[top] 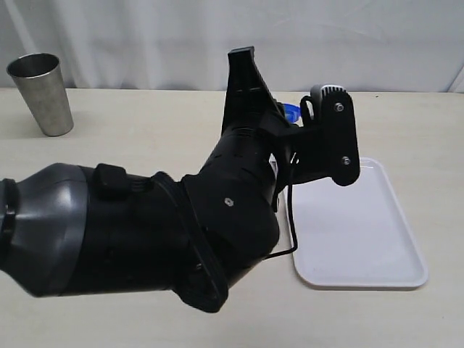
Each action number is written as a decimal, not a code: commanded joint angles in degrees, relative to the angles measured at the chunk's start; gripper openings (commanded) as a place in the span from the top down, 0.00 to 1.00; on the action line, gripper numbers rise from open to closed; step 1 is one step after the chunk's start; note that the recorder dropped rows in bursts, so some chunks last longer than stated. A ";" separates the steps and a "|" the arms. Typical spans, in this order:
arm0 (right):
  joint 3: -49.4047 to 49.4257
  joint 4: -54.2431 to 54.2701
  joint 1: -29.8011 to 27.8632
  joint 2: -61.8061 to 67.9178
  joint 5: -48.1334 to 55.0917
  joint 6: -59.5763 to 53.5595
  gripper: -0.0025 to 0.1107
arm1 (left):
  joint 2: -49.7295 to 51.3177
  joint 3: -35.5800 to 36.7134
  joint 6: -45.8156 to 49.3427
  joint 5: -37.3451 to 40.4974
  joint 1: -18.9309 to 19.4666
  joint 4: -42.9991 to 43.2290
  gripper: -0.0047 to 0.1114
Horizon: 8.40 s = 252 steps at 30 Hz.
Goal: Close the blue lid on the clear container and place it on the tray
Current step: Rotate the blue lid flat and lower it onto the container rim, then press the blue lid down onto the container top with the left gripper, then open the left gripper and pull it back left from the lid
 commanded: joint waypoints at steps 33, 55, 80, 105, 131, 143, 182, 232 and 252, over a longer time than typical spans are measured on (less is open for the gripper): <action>0.13 0.05 -0.06 -0.28 -0.67 -0.01 0.94 | -0.47 3.60 3.08 1.69 -2.73 -2.93 0.96; 0.13 0.05 -0.06 -0.28 -0.67 -0.01 0.94 | -0.47 7.16 -3.30 -3.47 -2.73 -1.18 0.96; 0.13 0.05 -0.06 -0.28 -0.67 -0.01 0.94 | -0.47 7.16 1.59 -1.61 -4.11 -1.87 0.96; 0.13 0.05 -0.06 -0.28 -0.67 -0.01 0.94 | -0.47 7.16 6.42 -0.66 -4.11 -6.48 0.96; 0.13 0.05 -0.06 -0.28 -0.67 -0.01 0.94 | -0.47 6.92 5.70 0.53 -4.11 -6.04 0.96; 0.13 0.05 -0.06 -0.28 -0.67 -0.01 0.94 | -0.47 6.92 5.70 -3.26 -4.11 -6.39 0.96; 0.13 0.05 -0.06 -0.28 -0.67 -0.01 0.94 | -0.47 6.92 7.55 -2.36 -4.11 -9.09 0.96; 0.13 0.05 -0.06 -0.28 -0.67 -0.01 0.94 | -20.03 11.38 5.70 -28.91 24.73 -30.54 0.89; 0.13 0.05 -0.06 -0.28 -0.67 -0.01 0.94 | 8.54 15.75 13.43 -121.08 62.24 -20.94 0.95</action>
